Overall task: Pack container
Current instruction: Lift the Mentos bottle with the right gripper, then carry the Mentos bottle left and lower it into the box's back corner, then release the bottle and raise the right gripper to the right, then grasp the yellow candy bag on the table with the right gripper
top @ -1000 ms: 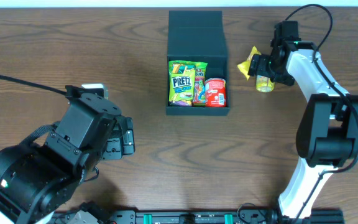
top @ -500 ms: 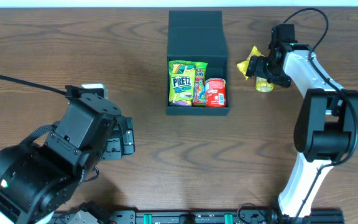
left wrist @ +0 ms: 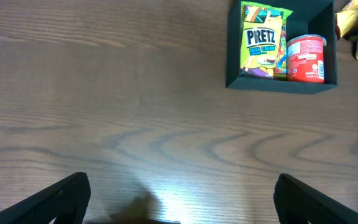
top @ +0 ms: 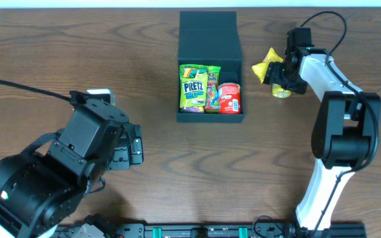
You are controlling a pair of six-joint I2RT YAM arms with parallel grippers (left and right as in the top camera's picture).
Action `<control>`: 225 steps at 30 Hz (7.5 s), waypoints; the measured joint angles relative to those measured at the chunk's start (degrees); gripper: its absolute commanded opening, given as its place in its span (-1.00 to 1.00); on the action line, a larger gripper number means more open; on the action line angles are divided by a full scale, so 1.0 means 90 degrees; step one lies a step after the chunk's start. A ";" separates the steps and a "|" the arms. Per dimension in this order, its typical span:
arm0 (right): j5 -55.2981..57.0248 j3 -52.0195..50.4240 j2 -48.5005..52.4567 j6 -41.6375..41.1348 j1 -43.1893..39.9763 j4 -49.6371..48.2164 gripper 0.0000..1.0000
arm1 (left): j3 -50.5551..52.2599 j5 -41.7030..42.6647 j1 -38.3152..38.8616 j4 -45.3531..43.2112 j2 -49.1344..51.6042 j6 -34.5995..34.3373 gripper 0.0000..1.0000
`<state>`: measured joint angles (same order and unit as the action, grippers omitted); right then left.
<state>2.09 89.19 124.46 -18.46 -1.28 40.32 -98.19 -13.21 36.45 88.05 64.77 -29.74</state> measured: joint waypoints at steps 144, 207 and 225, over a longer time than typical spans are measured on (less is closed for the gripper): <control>-0.1353 0.1885 0.0168 0.8517 0.2038 0.1401 0.43 | 0.0000 0.0000 0.0000 0.0000 0.0000 0.0000 0.91; -0.0537 0.0374 0.0211 -0.3883 0.0318 -0.1195 0.31 | 0.0000 0.0000 0.0000 0.0000 0.0000 0.0000 0.90; -0.0102 0.0374 0.0211 -0.4653 0.0367 -0.1224 -0.25 | 0.0000 0.0000 0.0000 0.0000 0.0000 0.0000 0.91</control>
<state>1.17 92.55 126.37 -60.34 2.02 29.30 -98.19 -13.21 36.45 88.05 64.77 -29.74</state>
